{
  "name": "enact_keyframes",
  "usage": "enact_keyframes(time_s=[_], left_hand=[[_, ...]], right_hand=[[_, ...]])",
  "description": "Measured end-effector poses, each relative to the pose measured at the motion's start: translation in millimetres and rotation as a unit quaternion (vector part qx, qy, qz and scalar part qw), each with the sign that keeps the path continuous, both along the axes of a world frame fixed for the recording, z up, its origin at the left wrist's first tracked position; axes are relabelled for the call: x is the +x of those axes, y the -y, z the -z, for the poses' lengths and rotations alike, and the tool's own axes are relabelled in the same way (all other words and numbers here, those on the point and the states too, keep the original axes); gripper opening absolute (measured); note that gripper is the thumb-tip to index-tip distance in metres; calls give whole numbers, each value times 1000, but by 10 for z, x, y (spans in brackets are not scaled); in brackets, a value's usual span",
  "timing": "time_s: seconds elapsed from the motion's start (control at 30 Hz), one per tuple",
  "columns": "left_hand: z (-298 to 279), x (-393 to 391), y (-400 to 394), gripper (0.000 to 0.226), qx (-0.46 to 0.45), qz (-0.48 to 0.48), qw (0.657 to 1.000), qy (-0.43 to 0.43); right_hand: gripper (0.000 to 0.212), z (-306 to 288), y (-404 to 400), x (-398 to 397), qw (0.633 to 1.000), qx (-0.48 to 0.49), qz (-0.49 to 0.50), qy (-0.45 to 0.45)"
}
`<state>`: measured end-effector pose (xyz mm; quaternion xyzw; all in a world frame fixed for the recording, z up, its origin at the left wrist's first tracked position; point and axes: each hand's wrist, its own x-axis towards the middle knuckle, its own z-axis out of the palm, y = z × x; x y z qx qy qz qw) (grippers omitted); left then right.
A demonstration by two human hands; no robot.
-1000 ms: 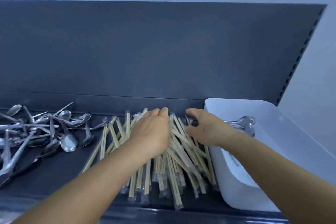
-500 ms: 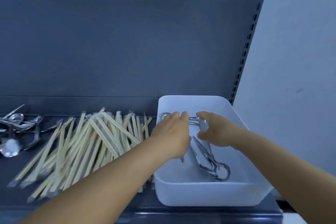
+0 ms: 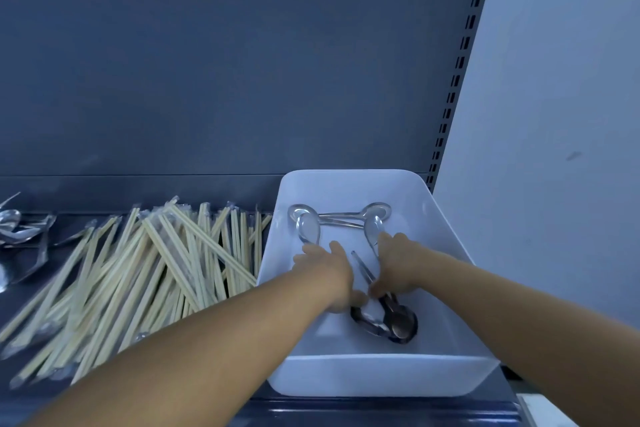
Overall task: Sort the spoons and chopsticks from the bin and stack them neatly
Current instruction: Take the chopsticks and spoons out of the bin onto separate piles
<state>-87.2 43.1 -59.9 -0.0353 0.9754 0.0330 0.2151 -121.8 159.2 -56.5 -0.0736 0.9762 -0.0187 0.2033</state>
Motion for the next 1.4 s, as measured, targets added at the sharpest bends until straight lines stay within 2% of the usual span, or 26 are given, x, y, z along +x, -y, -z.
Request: enact_keyframes(time_s=[0.03, 0.1, 0.13, 0.2, 0.3, 0.43, 0.57, 0.63, 0.7, 0.73, 0.8, 0.9, 1.1, 1.4], left_hand=[[20, -19, 13, 98, 4, -2, 1000, -9], [59, -62, 44, 85, 23, -14, 999, -41], [77, -88, 58, 76, 37, -27, 997, -57], [105, -148, 77, 56, 47, -53, 994, -78], [121, -197, 90, 20, 49, -52, 994, -86], [134, -203, 133, 27, 75, -46, 991, -103], [124, -172, 128, 18, 75, -40, 992, -91], [111, -182, 131, 1, 76, -43, 993, -78], [69, -190, 143, 19, 92, -58, 990, -91], [38, -202, 151, 24, 112, -70, 986, -104], [-54, -202, 170, 30, 164, -91, 972, -138], [-249, -173, 205, 35, 221, -105, 951, -189], [-714, -1, 459, 40, 236, -114, 921, -289], [-949, 508, 1592, 29, 254, -186, 884, -347]], right_hand=[[61, -1, 1, -5, 1000, 7, -5, -5], [23, -8, -11, -17, 1000, 10, -9, -28], [13, -18, -16, -18, 999, 9, -6, -36], [28, -13, -9, -24, 999, 19, 2, -38], [26, 28, 4, -45, 999, 29, 19, -31], [24, 52, 16, -42, 999, 11, 34, -13], [23, -9, 0, -8, 997, -59, 49, 13], [15, -54, -2, 7, 996, -71, 51, 9], [23, -72, -11, 12, 993, -104, 61, 9], [20, -80, -32, -8, 988, -142, 66, 12], [10, -136, -82, -35, 966, -245, 87, 8], [13, -257, -122, -59, 930, -350, 109, -25], [33, -577, 60, -72, 904, -415, 40, -96], [24, -1039, 1091, 164, 880, -464, -72, -75]])
